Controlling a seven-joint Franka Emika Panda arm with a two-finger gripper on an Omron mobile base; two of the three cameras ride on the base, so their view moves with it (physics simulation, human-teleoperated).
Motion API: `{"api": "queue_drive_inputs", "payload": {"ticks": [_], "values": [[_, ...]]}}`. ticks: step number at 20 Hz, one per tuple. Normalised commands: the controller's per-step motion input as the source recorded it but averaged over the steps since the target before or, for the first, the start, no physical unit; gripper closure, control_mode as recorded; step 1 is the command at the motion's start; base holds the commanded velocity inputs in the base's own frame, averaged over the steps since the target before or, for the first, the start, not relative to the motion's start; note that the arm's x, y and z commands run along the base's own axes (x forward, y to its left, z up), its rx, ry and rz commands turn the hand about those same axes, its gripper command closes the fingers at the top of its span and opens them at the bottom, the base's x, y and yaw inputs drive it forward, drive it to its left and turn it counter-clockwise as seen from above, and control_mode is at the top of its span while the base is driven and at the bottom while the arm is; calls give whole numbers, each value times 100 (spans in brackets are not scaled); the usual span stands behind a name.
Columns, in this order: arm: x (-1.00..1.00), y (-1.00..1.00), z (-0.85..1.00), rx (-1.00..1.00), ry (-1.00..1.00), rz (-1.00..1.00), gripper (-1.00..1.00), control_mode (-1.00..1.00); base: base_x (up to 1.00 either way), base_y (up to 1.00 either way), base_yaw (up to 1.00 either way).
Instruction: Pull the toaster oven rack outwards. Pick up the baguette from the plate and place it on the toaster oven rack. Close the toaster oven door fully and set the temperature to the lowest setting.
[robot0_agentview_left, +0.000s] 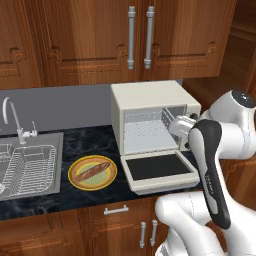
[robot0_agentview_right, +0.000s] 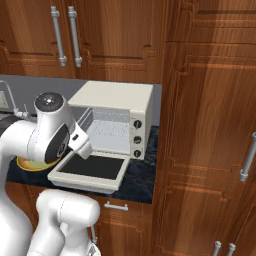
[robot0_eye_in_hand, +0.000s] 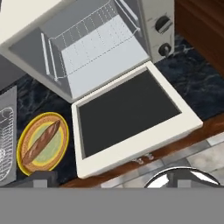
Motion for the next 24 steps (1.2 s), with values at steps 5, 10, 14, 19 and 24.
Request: {"api": "queue_drive_inputs", "payload": {"ticks": [5, 10, 14, 19, 24], "values": [[7, 0, -12, 11, -8, 0, -100, -100, 0, 0, 0], [17, 0, -18, 8, -16, 0, -100, -100, 0, 0, 0], [26, 2, -12, 2, -20, 0, -100, -100, 0, 0, 0], [36, 0, -1, 3, -16, 0, -100, -100, 0, 0, 0], [37, 0, 0, 6, -20, 0, -100, -100, 0, 0, 0]]}}
